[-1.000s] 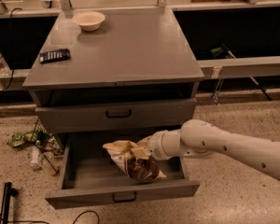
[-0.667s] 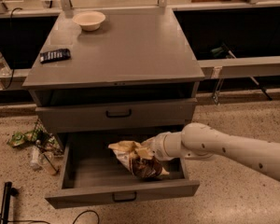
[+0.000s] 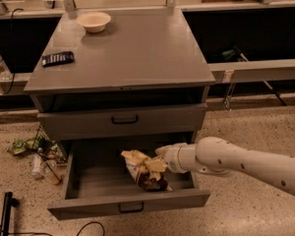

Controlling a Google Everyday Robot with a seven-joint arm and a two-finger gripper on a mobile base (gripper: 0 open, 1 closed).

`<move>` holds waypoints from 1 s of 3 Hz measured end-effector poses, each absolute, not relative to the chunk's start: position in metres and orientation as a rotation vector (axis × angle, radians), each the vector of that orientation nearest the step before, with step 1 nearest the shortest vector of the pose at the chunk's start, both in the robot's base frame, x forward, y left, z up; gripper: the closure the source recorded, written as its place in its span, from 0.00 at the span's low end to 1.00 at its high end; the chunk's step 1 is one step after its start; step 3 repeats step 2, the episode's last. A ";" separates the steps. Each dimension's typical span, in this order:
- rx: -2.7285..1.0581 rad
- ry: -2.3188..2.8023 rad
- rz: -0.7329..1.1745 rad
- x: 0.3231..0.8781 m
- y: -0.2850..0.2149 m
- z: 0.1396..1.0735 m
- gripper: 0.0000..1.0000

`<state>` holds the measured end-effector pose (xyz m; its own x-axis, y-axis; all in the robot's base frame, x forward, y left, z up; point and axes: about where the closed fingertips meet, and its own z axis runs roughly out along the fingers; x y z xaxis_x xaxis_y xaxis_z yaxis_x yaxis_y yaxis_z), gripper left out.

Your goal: Place brown chip bag into middle drawer

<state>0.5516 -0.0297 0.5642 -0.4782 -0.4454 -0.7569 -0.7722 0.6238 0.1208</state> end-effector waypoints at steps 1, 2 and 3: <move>-0.907 2.152 0.574 0.536 -0.052 0.591 0.00; -0.807 2.164 0.463 0.507 -0.084 0.652 0.00; -0.807 2.164 0.463 0.507 -0.084 0.652 0.00</move>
Offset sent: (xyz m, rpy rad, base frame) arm -0.0718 -0.0890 0.1521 -0.0829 -0.1061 -0.2676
